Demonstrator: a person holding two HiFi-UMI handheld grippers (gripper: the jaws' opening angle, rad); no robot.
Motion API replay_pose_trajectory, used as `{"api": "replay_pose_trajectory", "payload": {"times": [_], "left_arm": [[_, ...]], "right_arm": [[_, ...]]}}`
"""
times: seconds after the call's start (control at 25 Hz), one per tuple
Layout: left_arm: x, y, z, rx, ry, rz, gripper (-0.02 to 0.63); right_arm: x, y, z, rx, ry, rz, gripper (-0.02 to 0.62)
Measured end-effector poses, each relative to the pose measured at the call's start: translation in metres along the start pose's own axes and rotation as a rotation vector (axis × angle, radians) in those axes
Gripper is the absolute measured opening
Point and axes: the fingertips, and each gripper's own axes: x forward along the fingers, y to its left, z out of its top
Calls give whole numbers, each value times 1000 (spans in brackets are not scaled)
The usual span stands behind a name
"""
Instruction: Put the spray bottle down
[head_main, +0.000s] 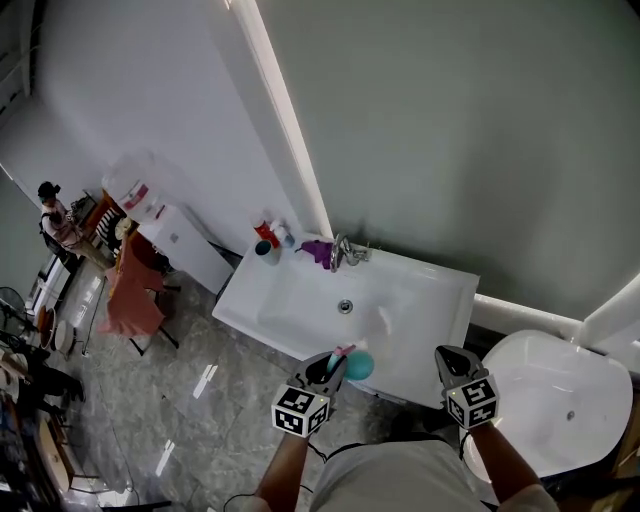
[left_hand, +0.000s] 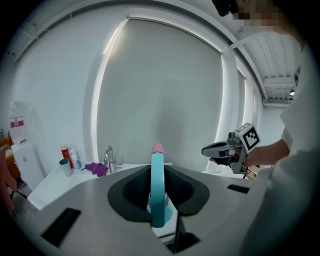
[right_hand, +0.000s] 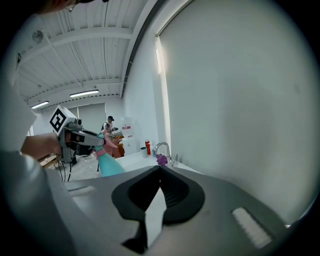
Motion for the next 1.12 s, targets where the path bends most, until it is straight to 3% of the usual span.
{"api": "replay_pose_trajectory", "payload": {"times": [0.48,1.12], "left_arm": [[82,-7,27,61,62,-11,69],[159,23,37,131,124,-117,69]], "right_arm": [[12,-74,-5,57,3,-31,11],[33,-103,-7,130,11,-188,11]]}}
